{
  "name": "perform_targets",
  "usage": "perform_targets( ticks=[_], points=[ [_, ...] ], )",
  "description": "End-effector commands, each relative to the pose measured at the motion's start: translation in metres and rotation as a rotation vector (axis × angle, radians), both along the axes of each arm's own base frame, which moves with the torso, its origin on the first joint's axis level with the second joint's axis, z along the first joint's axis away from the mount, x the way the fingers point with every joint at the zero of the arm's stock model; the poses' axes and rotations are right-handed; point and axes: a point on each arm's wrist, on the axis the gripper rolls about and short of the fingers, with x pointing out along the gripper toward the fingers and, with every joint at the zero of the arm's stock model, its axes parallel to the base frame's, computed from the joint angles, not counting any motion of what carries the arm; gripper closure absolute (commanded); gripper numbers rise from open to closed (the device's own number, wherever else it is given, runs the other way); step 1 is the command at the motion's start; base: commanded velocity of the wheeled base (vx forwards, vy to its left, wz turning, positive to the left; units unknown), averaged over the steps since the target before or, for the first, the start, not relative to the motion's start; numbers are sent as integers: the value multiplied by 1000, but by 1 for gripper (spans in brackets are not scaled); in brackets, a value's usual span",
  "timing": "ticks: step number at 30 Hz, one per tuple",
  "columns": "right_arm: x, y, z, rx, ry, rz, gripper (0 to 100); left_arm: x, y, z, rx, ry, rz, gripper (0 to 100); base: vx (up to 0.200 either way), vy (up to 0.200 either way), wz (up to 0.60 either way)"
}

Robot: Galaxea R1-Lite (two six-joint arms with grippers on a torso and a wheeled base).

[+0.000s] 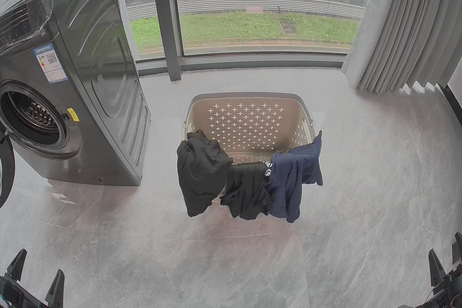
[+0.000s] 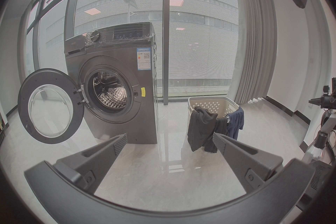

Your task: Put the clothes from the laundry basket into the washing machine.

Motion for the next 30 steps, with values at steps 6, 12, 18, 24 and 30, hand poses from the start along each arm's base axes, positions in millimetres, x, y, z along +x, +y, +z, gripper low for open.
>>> perform_targets(
  ticks=[6,12,18,24,30],
  points=[
    [0,0,-5,0,0,1,0,0,0,-5,-1,-2,0,0,0,0,0],
    [0,0,-5,0,0,1,0,0,0,-5,0,0,0,0,0,0,0],
    [0,0,-5,0,2,1,0,0,0,-5,0,0,2,0,0,0,0],
    [0,0,-5,0,0,1,0,0,0,-5,0,0,0,0,0,0,0],
    [0,0,-5,0,0,1,0,0,0,-5,0,0,0,0,0,0,0]
  ],
)
